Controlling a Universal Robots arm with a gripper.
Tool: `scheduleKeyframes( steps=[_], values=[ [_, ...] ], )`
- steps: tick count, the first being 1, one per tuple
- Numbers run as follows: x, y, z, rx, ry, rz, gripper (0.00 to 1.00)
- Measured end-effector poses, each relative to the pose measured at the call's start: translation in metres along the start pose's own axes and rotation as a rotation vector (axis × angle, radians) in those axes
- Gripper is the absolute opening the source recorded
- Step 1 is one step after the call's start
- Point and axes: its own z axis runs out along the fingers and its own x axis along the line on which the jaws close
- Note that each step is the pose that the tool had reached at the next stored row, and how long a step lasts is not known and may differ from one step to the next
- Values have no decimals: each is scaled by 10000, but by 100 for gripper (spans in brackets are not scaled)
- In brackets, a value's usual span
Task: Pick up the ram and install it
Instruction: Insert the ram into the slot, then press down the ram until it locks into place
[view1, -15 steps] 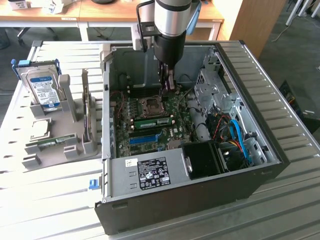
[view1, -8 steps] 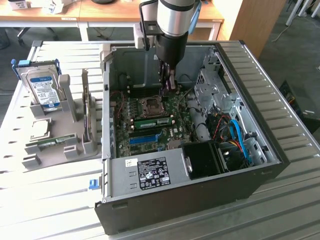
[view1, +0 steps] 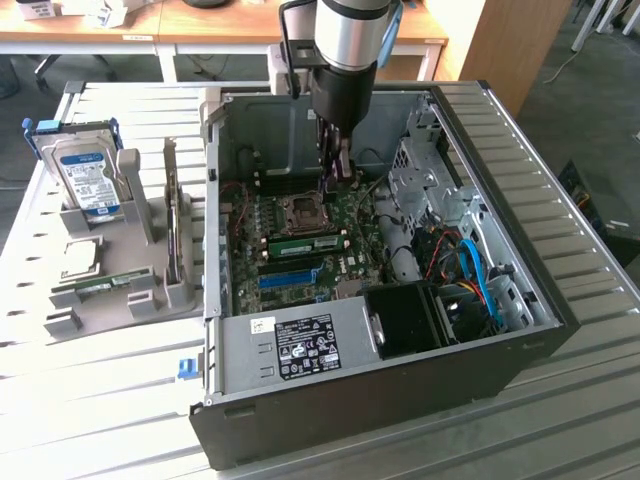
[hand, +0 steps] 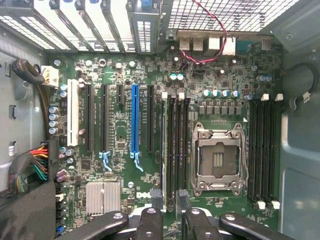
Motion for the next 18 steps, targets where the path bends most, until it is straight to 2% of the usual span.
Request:
scheduleKeyframes(
  steps=[18],
  values=[
    [0, 0, -1, -2, 2, 0, 25]
  ],
)
